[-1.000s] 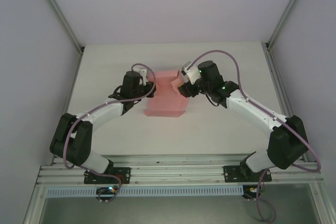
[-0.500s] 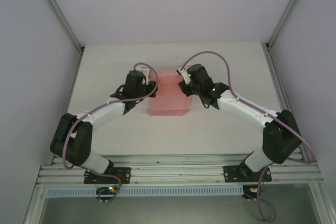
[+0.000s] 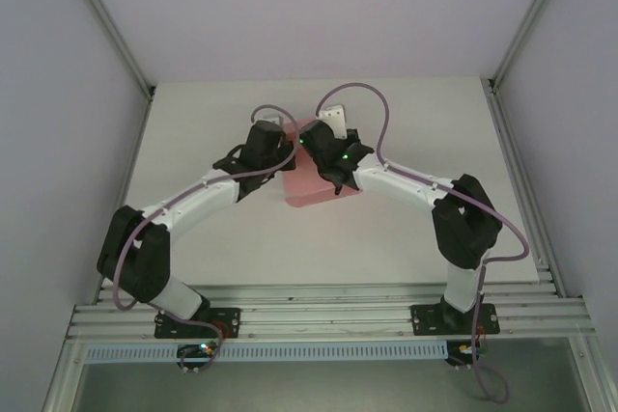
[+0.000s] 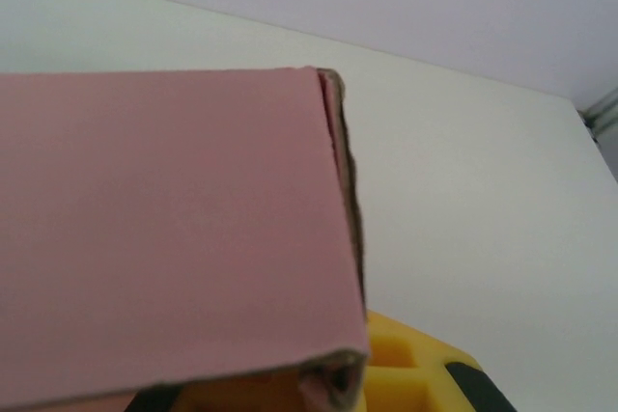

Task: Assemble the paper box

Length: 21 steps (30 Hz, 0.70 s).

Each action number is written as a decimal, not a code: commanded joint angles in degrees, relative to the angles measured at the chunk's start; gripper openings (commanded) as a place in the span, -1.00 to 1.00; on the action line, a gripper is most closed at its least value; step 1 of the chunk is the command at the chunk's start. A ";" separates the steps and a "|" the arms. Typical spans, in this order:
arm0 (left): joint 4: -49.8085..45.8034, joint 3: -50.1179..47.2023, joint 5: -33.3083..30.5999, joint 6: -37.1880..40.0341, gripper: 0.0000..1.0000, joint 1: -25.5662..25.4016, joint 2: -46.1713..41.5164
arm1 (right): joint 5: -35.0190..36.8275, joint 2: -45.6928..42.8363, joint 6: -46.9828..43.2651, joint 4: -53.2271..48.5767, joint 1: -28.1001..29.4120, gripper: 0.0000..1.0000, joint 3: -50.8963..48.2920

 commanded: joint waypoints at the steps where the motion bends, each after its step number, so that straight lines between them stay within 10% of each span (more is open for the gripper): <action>1: -13.06 0.90 -18.14 -6.40 -1.00 2.82 0.23 | 20.12 2.35 8.95 -14.90 -5.55 -1.00 -0.64; 13: -12.79 1.08 -12.82 -6.47 -1.00 4.47 2.23 | 17.10 -0.10 8.54 -6.83 -9.57 -0.99 -6.28; 21: -6.84 0.73 -5.44 -3.23 -1.00 3.23 2.57 | 1.82 -5.51 1.30 9.89 -9.63 -0.75 -14.45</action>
